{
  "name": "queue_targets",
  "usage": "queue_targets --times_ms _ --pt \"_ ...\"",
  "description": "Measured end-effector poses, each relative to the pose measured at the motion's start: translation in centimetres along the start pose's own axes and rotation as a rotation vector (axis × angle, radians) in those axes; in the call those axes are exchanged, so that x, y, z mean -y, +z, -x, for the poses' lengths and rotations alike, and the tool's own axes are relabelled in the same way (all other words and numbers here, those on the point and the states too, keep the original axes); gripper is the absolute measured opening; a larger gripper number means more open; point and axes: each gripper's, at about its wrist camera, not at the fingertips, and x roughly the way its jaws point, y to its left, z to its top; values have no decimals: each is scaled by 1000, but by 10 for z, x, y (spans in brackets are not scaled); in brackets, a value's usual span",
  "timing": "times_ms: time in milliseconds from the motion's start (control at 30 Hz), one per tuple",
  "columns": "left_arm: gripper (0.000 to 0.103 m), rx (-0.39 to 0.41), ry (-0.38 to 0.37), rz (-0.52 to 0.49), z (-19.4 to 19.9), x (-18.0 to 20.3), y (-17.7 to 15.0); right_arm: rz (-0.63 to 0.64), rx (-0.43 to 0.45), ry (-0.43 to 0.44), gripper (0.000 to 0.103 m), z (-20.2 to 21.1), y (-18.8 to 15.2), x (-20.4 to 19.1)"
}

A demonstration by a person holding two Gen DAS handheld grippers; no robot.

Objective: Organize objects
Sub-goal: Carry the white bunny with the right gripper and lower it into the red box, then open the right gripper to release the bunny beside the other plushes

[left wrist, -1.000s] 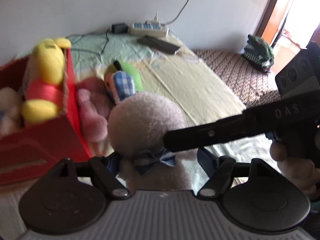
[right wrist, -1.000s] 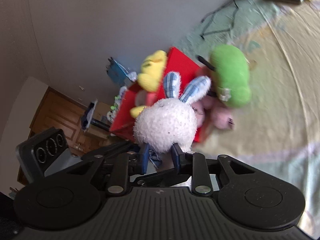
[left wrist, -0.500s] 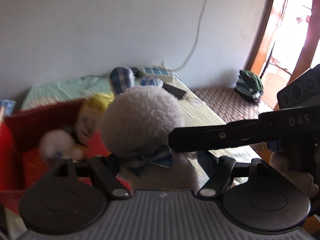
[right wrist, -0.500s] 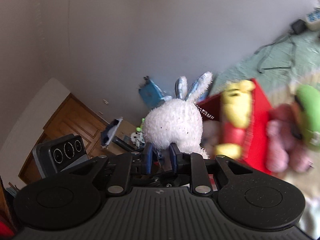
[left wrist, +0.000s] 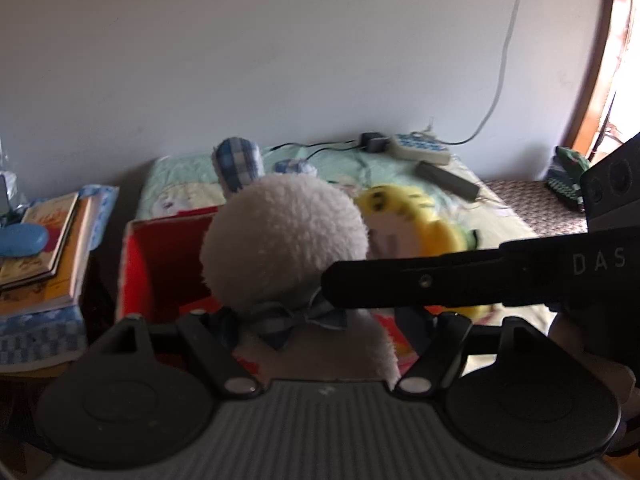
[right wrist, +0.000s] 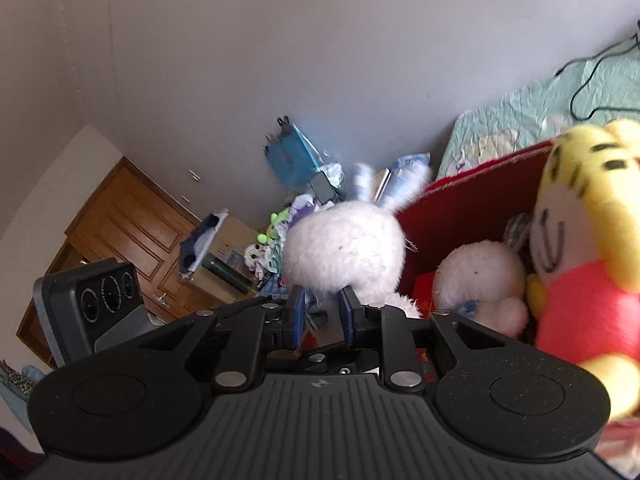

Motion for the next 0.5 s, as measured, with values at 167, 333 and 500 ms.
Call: queue_targets --times_ms 167,333,500 --pt "77 -68 -33 92 -27 -34 3 2 -37 -71 22 -19 -1 9" --pt "77 -114 -8 98 -47 -44 -5 -2 -69 -110 22 -34 -7 18" --pt "77 -170 10 92 -66 -50 -9 1 -87 -161 21 -51 -6 21"
